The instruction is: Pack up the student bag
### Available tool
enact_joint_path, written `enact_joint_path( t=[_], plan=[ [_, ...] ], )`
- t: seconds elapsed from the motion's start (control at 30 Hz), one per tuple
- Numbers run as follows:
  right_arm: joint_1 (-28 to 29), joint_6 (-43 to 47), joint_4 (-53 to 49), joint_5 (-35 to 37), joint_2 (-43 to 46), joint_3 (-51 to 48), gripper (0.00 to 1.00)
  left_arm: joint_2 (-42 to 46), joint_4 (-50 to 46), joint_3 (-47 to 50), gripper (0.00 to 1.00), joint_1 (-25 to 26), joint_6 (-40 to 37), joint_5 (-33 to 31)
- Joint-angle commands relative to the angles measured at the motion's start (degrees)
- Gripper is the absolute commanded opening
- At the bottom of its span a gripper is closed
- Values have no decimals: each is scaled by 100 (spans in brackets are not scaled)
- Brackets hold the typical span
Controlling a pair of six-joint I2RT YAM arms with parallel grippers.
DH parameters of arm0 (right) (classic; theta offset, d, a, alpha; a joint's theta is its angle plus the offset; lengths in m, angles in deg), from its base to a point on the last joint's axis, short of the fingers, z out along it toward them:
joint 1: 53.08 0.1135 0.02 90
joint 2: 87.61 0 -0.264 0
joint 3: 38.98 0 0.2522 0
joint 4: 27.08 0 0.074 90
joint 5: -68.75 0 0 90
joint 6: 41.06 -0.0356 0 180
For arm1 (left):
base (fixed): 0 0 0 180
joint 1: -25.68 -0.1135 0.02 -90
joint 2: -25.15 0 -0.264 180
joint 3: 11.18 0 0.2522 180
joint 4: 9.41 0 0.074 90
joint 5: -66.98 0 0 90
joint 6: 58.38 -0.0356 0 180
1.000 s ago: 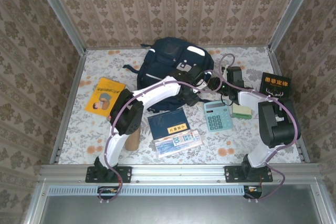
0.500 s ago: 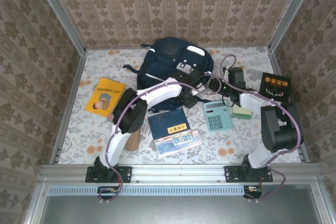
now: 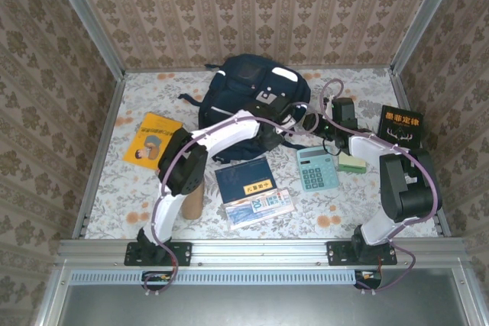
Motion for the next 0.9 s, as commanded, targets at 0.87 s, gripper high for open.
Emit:
enact_joint_path(
  t=[0.87],
  plan=[
    [454,91,26,40,-89,74,28,344,-398,-151,0,-550,291,1324]
  ],
)
